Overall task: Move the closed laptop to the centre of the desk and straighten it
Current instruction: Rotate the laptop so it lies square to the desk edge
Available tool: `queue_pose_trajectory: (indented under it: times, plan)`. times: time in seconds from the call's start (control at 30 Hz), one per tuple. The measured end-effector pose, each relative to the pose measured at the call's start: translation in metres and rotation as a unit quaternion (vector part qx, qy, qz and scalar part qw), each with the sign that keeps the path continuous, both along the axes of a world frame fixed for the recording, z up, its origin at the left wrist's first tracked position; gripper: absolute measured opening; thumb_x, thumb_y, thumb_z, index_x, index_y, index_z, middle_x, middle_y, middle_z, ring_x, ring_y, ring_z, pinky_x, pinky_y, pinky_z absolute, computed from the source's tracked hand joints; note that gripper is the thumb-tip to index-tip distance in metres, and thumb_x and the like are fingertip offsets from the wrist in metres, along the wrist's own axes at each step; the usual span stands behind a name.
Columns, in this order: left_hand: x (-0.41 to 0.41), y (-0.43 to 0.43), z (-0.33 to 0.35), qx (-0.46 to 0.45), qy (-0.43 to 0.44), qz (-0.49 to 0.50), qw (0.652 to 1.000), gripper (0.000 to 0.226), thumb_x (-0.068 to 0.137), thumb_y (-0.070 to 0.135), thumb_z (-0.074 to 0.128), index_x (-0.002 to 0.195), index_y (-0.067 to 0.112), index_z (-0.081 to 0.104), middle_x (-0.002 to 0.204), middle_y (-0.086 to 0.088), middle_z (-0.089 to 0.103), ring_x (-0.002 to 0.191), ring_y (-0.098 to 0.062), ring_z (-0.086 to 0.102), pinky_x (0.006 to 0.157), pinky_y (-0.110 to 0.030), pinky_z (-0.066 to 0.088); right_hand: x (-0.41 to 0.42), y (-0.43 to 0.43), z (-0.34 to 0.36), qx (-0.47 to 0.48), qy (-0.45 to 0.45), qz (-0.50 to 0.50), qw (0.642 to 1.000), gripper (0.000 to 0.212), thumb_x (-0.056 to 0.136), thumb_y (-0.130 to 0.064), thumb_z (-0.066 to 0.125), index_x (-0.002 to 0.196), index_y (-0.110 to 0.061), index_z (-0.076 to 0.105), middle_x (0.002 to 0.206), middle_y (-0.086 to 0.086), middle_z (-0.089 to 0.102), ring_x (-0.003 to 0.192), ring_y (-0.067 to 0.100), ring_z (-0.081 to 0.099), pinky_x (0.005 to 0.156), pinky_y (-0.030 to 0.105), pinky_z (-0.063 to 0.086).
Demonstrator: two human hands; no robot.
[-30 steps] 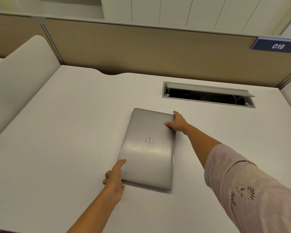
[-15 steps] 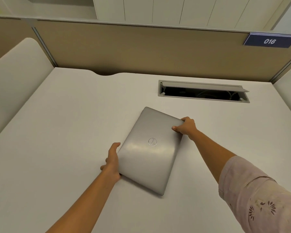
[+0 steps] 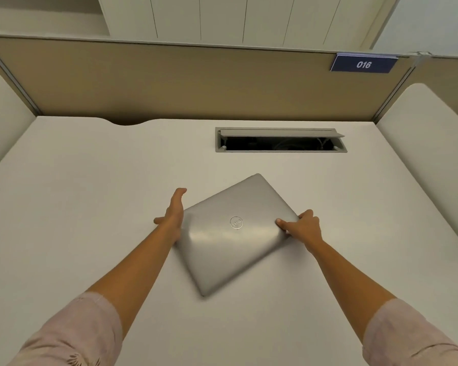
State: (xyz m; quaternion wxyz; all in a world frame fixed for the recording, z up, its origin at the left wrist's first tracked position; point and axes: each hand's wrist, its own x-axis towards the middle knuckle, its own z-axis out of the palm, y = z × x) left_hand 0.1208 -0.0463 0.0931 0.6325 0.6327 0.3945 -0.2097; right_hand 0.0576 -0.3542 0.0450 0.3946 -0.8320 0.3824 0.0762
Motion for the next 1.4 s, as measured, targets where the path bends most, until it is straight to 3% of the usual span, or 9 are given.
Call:
queue_pose_trajectory:
  times: [0.1,0.2,0.3,0.4,0.57,0.63,0.7,0.93,1.4]
  plan:
    - [0.008,-0.010,-0.009,0.034,-0.030,-0.044,0.998,0.109,0.061,0.081,0.054,0.152,0.029,0.023,0.159,0.001,0.008,0.142,-0.029,0.023,0.114,-0.051,0.024,-0.017,0.001,-0.003,-0.019,-0.009,0.001,1.000,0.078,0.068,-0.053,0.082,0.116,-0.005,0.043,0.118,0.012,0.053,0.103,0.033,0.062,0.087,0.044,0.053]
    - [0.006,-0.017,-0.020,0.118,-0.061,-0.115,0.984,0.095,0.071,0.079,0.048,0.149,0.027,0.029,0.151,-0.005,0.019,0.127,-0.032,0.027,0.093,-0.046,0.032,-0.029,0.004,-0.004,-0.047,-0.021,0.028,0.998,0.070,0.074,-0.057,0.077,0.110,-0.007,0.043,0.111,0.008,0.045,0.101,0.033,0.058,0.079,0.041,0.049]
    - [-0.010,-0.020,-0.034,0.223,-0.120,-0.189,0.949,0.091,0.083,0.066,0.057,0.155,0.026,0.016,0.160,-0.008,0.008,0.137,-0.038,0.018,0.093,-0.045,0.032,-0.037,0.010,-0.003,-0.164,-0.033,0.092,0.982,0.065,0.083,-0.056,0.068,0.116,-0.004,0.047,0.117,0.013,0.047,0.106,0.036,0.053,0.080,0.043,0.048]
    - [-0.044,-0.018,-0.055,0.335,-0.233,-0.282,0.868,0.095,0.088,0.055,0.061,0.157,0.020,0.006,0.164,-0.014,-0.003,0.145,-0.041,0.004,0.115,-0.049,0.017,-0.045,0.014,-0.006,-0.317,-0.128,0.200,0.918,0.052,0.090,-0.043,0.065,0.128,-0.009,0.053,0.130,0.013,0.050,0.113,0.035,0.052,0.093,0.043,0.044]
    - [-0.100,-0.016,-0.089,0.442,-0.338,-0.462,0.691,0.090,0.090,0.071,0.034,0.157,0.021,0.001,0.164,-0.009,-0.014,0.150,-0.031,-0.019,0.116,-0.052,-0.017,-0.053,0.011,-0.014,-0.253,-0.174,0.395,0.866,0.061,0.097,-0.045,0.054,0.150,-0.018,0.037,0.160,0.008,0.027,0.148,0.025,0.024,0.123,0.045,0.014]
    - [-0.115,-0.019,-0.096,0.461,-0.376,-0.509,0.622,0.091,0.089,0.076,0.022,0.157,0.019,0.005,0.164,-0.009,-0.010,0.151,-0.030,-0.013,0.118,-0.053,-0.014,-0.056,0.008,-0.021,-0.222,-0.146,0.465,0.845,0.066,0.100,-0.049,0.046,0.156,-0.021,0.025,0.165,0.002,0.014,0.153,0.020,0.010,0.124,0.038,0.005]
    - [-0.125,-0.023,-0.100,0.469,-0.386,-0.536,0.586,0.091,0.089,0.077,0.018,0.158,0.018,0.006,0.165,-0.008,-0.005,0.152,-0.028,-0.008,0.119,-0.053,-0.005,-0.058,0.004,-0.027,-0.212,-0.130,0.500,0.829,0.071,0.100,-0.053,0.042,0.158,-0.024,0.013,0.166,-0.003,0.003,0.154,0.016,0.000,0.124,0.034,0.000]
    - [-0.122,-0.014,-0.093,0.480,-0.406,-0.560,0.539,0.077,0.097,0.062,0.026,0.151,0.008,0.033,0.158,-0.010,0.032,0.145,-0.028,0.034,0.116,-0.045,0.017,-0.062,0.005,-0.038,-0.266,-0.142,0.476,0.826,0.075,0.093,-0.070,0.020,0.157,-0.033,0.010,0.164,-0.013,0.002,0.153,0.011,0.003,0.124,0.032,0.002]
    - [-0.090,0.009,-0.095,0.498,-0.438,-0.597,0.451,0.075,0.098,0.058,0.025,0.148,0.004,0.039,0.155,-0.015,0.039,0.141,-0.032,0.039,0.114,-0.046,0.016,-0.073,0.038,-0.044,-0.301,-0.177,0.389,0.852,0.068,0.095,-0.061,0.029,0.152,-0.025,0.034,0.160,-0.002,0.032,0.149,0.022,0.029,0.120,0.041,0.024]
